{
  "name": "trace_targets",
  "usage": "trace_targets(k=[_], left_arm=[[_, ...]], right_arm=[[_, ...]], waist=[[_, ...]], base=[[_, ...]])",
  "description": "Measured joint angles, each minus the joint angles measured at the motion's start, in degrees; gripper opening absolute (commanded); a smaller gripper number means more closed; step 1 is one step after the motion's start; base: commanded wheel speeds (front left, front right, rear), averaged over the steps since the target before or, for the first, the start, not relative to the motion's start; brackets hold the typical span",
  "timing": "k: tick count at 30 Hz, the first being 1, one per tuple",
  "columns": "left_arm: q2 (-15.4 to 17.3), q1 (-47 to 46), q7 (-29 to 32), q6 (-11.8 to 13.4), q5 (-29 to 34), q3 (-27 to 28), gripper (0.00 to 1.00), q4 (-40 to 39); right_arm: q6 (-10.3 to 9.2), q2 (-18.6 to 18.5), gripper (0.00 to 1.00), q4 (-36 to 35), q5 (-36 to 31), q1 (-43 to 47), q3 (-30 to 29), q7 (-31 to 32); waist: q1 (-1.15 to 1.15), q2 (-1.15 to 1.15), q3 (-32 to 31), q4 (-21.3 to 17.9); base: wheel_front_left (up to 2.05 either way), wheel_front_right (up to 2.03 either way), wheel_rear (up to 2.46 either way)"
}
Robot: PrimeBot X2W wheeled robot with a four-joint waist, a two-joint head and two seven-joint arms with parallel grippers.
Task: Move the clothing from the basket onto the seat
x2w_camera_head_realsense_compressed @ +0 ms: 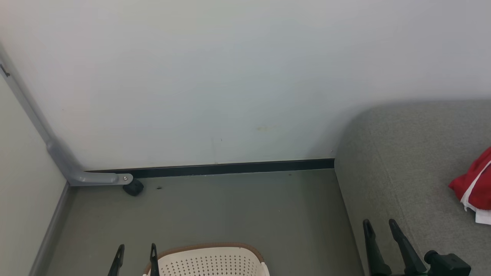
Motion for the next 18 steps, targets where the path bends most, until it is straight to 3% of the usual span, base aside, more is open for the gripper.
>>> trace_targets(k=[3, 7, 18], left_arm=[[0.01, 0.13, 0.00, -0.27, -1.24, 0.05, 1.00, -0.14], [0.01, 1.08, 0.00, -2.78, -4.72, -0.02, 1.00, -0.37], [0.01, 1.12, 0.00, -3.61, -8.44, 0.38, 1.00, -0.37]], right_arm=[[0.27, 0.30, 1.00, 0.07, 0.00, 0.00, -0.14, 0.00], [0.43, 0.46, 1.00, 0.14, -0.01, 0.00, -0.49, 0.00], [1.00, 0.78, 1.00, 0.56, -0.53, -0.03, -1.27, 0.00]], waist=[[0.00, 0.00, 0.05, -0.16], [0.00, 0.00, 0.13, -0.39], [0.00, 0.00, 0.08, -0.63]], base=[[0.00, 0.00, 0.00], [0.00, 0.00, 0.00], [0.00, 0.00, 0.00]])
